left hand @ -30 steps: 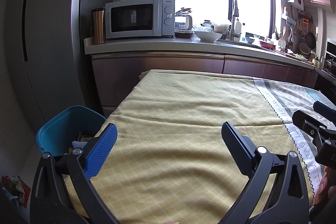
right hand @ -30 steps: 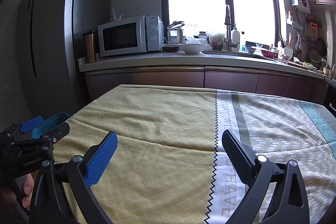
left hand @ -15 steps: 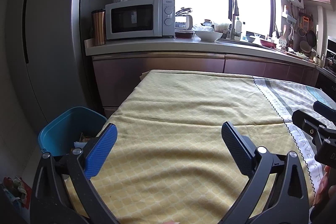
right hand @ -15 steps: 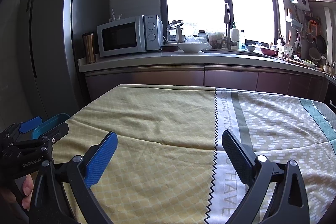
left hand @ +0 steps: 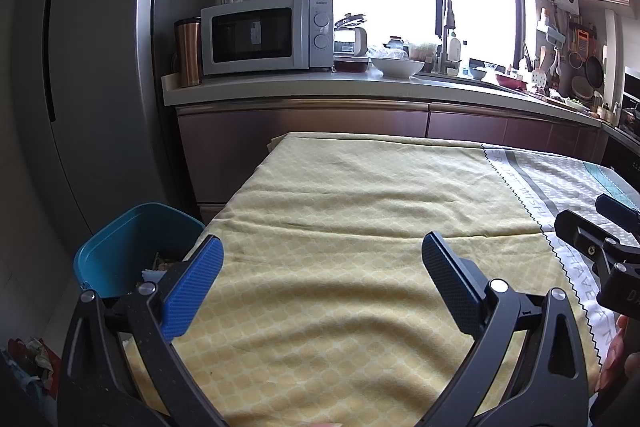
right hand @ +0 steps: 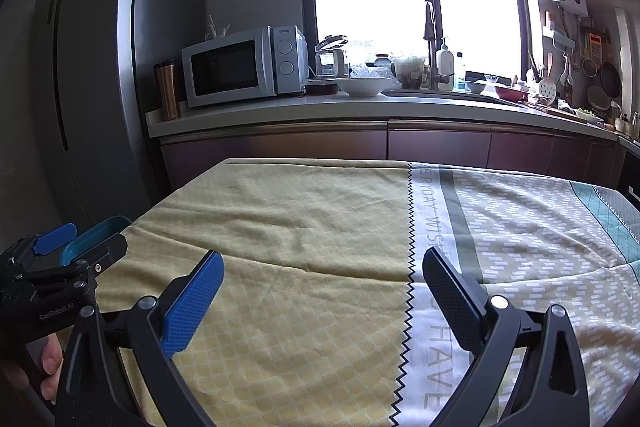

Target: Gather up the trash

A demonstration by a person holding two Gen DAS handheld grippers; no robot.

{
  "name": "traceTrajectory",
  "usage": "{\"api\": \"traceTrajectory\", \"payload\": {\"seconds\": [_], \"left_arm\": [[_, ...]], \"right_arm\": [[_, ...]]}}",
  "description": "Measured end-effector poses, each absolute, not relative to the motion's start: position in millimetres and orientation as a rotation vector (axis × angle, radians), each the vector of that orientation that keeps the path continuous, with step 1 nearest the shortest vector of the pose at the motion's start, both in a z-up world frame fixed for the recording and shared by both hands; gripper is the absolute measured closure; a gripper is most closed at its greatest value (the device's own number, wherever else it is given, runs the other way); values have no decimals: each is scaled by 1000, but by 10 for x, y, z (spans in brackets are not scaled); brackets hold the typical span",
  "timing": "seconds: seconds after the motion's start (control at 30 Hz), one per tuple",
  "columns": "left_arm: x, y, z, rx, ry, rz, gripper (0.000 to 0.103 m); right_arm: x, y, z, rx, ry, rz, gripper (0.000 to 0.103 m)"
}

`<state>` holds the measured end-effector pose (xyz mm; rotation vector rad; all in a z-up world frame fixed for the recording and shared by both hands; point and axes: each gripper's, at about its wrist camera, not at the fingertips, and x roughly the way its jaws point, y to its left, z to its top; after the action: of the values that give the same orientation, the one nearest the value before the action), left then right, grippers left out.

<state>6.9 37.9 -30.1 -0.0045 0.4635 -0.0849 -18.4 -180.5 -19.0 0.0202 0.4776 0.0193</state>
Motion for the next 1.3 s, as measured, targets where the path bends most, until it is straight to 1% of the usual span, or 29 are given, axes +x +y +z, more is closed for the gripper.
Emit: {"api": "traceTrajectory", "payload": {"seconds": [1.3], "left_arm": [[80, 365, -294, 2, 458, -85, 6]], "right_arm": [[-184, -1846, -221, 32, 476, 9, 7]]}}
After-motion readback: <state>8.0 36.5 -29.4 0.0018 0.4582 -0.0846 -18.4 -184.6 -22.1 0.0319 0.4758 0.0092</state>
